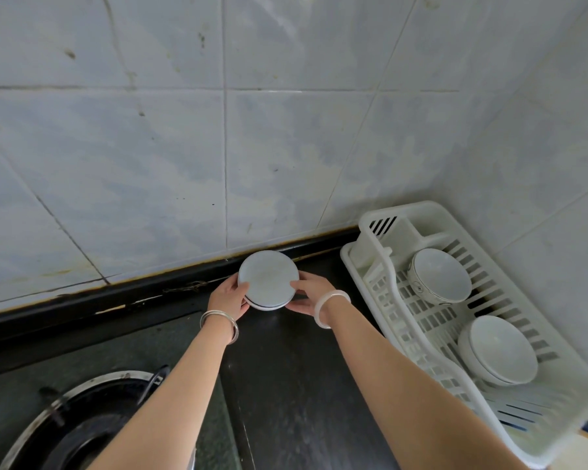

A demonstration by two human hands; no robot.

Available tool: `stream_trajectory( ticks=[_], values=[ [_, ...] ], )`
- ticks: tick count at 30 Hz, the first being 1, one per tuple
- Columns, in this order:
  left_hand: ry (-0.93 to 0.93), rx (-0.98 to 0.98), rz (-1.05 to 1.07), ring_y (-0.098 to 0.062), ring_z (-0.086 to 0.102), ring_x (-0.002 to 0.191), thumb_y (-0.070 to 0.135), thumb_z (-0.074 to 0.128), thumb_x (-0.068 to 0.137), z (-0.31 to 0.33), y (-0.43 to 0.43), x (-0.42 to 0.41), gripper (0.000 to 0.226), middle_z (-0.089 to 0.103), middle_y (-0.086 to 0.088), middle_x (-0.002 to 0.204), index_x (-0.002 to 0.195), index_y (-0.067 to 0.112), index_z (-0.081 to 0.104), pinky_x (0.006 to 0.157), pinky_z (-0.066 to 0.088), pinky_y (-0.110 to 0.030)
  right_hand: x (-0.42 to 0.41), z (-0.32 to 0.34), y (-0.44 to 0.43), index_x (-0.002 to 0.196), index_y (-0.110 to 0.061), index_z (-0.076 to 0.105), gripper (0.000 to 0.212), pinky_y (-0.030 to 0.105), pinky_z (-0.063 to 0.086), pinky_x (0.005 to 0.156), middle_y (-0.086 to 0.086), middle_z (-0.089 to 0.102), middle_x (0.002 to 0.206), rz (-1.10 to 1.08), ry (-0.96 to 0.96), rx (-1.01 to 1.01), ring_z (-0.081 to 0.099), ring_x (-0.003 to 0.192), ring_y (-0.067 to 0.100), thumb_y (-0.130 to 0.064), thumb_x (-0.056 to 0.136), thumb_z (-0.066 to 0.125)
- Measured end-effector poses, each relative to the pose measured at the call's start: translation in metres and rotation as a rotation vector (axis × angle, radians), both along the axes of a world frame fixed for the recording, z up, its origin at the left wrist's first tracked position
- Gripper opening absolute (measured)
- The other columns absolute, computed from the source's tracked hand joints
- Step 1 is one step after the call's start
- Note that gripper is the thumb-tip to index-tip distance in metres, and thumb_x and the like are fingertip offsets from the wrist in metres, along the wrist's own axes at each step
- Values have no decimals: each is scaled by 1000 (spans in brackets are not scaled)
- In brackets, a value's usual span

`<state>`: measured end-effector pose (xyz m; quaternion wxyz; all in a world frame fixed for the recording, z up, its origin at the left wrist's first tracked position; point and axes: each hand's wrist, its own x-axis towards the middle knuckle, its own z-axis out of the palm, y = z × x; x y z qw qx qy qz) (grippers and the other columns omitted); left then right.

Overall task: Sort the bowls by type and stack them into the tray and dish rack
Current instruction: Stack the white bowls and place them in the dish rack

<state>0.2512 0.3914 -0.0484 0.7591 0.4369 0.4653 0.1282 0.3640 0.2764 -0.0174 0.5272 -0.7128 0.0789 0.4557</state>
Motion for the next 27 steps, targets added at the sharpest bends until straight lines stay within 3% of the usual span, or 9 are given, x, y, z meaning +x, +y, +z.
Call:
stream_trajectory(
  ticks=[5, 10, 14, 18, 20, 24, 27],
  values=[
    [18, 58, -60, -24, 57, 102, 3, 54, 88, 11, -5, 3, 39, 59, -9, 120, 125, 15, 55, 80, 51, -33, -3, 6, -16, 131, -14, 50, 46, 42, 57, 81, 14, 56, 121, -6, -78, 44, 61, 103, 33, 1, 88, 53],
    [-74, 152, -142, -22, 57, 103, 6, 54, 87, 50, -26, 22, 37, 60, -2, 110, 122, 17, 57, 80, 51, -32, 6, 43, -49, 132, -15, 48, 47, 39, 56, 78, 8, 57, 112, -103, -163, 125, 63, 97, 30, 0, 88, 55],
    [-184, 172, -269, -21, 58, 104, 7, 56, 86, 88, -56, 47, 32, 60, 3, 102, 114, 23, 59, 82, 50, -32, 19, 83, -92, 132, -16, 49, 48, 37, 59, 72, 8, 55, 117, -197, -242, 145, 63, 94, 29, -1, 87, 57],
    [-215, 115, -401, -26, 56, 112, 8, 55, 87, 112, -94, 77, 39, 59, -6, 118, 125, 15, 54, 91, 49, -37, 33, 111, -137, 130, -11, 50, 45, 34, 57, 66, 9, 58, 111, -312, -321, 117, 64, 91, 31, 0, 87, 56],
    [-213, 92, -467, -28, 56, 112, 10, 54, 89, 121, -115, 93, 36, 59, -10, 119, 125, 13, 54, 87, 49, -34, 38, 117, -162, 129, -10, 51, 43, 32, 55, 64, 12, 56, 116, -357, -334, 104, 63, 87, 30, 1, 88, 55],
    [-156, 154, -637, -26, 58, 101, 14, 55, 90, 125, -152, 120, 33, 58, -9, 106, 123, 9, 56, 77, 52, -29, 42, 112, -209, 128, -10, 52, 42, 32, 56, 61, 9, 58, 106, -496, -300, 102, 62, 84, 25, 3, 88, 53],
    [-102, 165, -749, -26, 55, 97, 13, 53, 91, 121, -175, 138, 34, 58, -14, 111, 125, 5, 54, 83, 54, -36, 42, 97, -235, 131, -7, 48, 45, 32, 60, 58, 14, 53, 121, -601, -258, 95, 60, 95, 30, 3, 88, 53]
  ],
)
